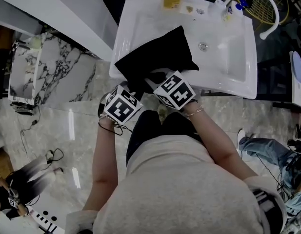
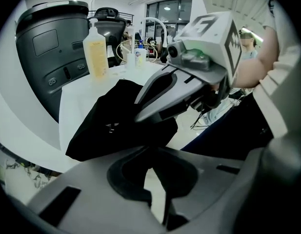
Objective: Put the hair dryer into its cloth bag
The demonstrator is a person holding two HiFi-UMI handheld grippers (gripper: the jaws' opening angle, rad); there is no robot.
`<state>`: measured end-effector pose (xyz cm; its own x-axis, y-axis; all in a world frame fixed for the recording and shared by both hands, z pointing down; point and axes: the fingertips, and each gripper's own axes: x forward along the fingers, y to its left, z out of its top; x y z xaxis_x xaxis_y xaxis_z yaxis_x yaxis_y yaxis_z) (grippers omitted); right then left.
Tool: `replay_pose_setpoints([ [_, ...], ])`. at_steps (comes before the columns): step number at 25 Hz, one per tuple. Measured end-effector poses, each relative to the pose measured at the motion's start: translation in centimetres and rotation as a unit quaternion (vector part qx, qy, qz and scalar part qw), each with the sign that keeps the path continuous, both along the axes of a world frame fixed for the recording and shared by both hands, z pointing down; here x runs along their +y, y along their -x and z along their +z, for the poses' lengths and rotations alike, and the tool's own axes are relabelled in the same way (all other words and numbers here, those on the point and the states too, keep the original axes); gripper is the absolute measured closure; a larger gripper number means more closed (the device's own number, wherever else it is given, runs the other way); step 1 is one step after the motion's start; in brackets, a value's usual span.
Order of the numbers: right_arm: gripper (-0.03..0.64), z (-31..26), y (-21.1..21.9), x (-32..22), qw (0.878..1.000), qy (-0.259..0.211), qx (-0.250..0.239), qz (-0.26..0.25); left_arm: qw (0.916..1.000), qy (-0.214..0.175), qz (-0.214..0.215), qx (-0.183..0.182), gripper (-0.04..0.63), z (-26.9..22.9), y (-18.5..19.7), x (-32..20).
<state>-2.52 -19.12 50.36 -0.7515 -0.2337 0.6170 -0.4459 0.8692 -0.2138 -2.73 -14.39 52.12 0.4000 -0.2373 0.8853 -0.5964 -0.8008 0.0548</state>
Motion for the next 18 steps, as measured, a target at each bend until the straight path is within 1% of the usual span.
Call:
replay_pose_setpoints([
  [4,0.601,-0.2,0.7,0.9,1.0,-0.003,-0.004,-0.014,0.9999,0.002,-0.014,0.005,0.58,-0.3,0.5,0.9],
  [9,0.601,-1.3,1.7,1.1,1.0,-0.012,-0.013,-0.022,0.9989,-0.001,-0.045,0.016,0.58,-1.0,1.6,1.6],
  [13,0.6,-2.1,2.7,1.4,0.999,-0.023,-0.017,-0.029,0.9983,-0.008,-0.054,0.019,0.58,-1.5,2.8,2.0],
  [16,0.6,-2.1,2.7,1.3,0.999,-0.022,-0.021,-0.023,0.9974,-0.015,-0.066,0.025,0.58,-1.6,3.1,1.6],
  [18,0.598,-2.1,2.6,0.9,0.999,-0.018,-0.026,-0.009,0.997,-0.027,-0.07,0.018,0.578,-1.5,3.3,1.0],
])
